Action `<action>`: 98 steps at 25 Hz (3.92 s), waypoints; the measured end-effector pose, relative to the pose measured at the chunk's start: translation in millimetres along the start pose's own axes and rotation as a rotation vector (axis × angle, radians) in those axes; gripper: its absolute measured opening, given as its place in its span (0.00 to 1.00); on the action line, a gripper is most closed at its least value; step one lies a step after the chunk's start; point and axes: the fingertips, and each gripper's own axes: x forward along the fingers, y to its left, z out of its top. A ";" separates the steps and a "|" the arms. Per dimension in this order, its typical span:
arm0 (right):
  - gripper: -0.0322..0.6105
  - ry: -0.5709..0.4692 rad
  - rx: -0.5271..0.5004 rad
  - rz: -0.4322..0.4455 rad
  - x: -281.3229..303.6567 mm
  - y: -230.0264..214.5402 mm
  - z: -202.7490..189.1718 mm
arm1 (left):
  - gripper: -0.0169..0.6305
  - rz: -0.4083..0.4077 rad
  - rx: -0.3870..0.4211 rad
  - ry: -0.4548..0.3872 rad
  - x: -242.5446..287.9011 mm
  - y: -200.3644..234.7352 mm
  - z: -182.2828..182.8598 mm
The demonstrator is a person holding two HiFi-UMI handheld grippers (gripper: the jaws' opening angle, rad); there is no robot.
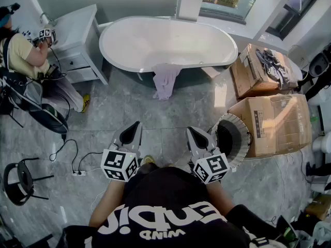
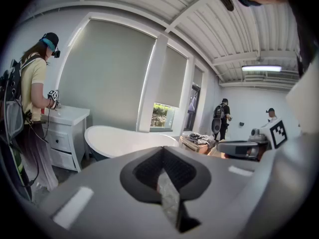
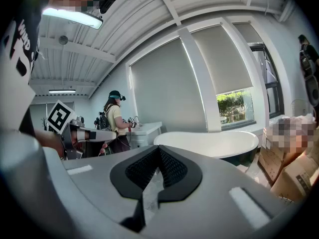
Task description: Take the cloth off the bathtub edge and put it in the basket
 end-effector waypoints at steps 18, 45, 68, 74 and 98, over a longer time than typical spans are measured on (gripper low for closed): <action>0.06 -0.048 -0.003 -0.077 16.8 4.2 6.8 | 0.02 -0.023 0.014 -0.008 16.6 47.1 -2.0; 0.06 -0.031 0.027 -0.194 69.8 -91.7 22.2 | 0.02 -0.070 -0.010 0.019 137.5 60.2 21.3; 0.06 -0.038 0.024 -0.071 149.4 -200.7 78.3 | 0.02 0.053 -0.012 0.035 248.9 68.2 66.4; 0.06 -0.010 -0.003 0.008 163.9 -225.1 80.5 | 0.02 0.112 -0.047 0.008 275.6 61.6 68.5; 0.06 0.001 0.032 0.055 261.2 -255.5 96.6 | 0.02 0.107 -0.055 0.025 347.4 102.7 87.4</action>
